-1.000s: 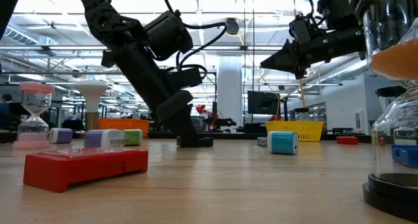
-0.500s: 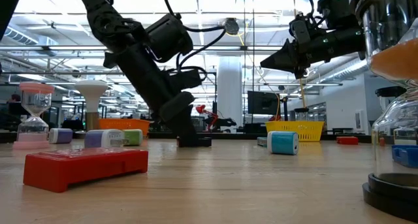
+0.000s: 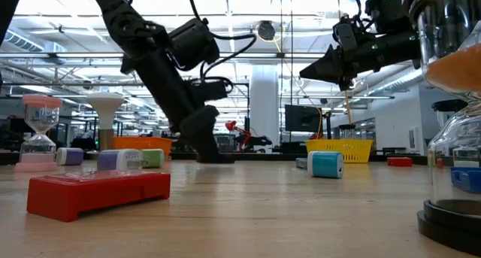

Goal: Pick & Place Office items
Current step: Put the black digital clock into the orange bin

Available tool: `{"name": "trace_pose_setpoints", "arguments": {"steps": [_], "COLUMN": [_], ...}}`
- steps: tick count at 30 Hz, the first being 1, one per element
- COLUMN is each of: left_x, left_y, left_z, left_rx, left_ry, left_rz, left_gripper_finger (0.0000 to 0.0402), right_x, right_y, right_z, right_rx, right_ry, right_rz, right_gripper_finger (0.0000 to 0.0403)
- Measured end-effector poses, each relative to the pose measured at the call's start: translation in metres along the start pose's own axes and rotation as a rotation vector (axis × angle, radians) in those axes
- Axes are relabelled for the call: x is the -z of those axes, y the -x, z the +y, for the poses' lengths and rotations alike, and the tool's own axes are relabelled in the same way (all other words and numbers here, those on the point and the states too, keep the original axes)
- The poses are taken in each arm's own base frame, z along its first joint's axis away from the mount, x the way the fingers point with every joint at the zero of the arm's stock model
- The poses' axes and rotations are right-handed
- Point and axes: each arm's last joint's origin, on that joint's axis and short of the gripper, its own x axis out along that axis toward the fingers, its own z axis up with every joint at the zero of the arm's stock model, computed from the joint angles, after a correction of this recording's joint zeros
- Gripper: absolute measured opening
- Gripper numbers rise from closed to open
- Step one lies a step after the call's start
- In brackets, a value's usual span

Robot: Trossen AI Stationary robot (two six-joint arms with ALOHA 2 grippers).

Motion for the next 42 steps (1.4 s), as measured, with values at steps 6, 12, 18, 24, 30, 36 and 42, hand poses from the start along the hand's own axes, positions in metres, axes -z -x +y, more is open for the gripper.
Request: {"name": "trace_pose_setpoints", "arguments": {"steps": [6,12,18,24,30,36,42], "left_x": [-0.006,0.002,0.009,0.009,0.008,0.008,0.008], "left_y": [0.019,0.017,0.009,0.010,0.010,0.010,0.010], "left_z": [0.024,0.064,0.078,0.071,0.069,0.069,0.070], "left_rx": [-0.123,-0.226,-0.201,-0.181,-0.178,-0.176,-0.174], "left_ry": [0.059,0.204,0.274,0.252,0.232,0.219,0.202], "left_rz": [0.015,0.130,0.197,0.197,0.192,0.186,0.187], "left_gripper_finger": [0.0155,0.0155,0.0171,0.0174,0.0176,0.0213,0.0257], "right_x": [0.000,0.001,0.001,0.001,0.001,0.001,0.001], "right_y": [0.000,0.000,0.000,0.000,0.000,0.000,0.000], "right_z": [0.000,0.000,0.000,0.000,0.000,0.000,0.000], "right_rx": [0.001,0.001,0.001,0.001,0.001,0.001,0.001], "right_ry": [0.000,-0.001,-0.001,-0.001,-0.001,-0.001,-0.001], "right_rz": [0.004,0.007,0.007,0.007,0.007,0.007,0.007], "right_gripper_finger": [0.0004,0.0004,0.0004,0.0004,0.0004,0.0004,0.0004]}}
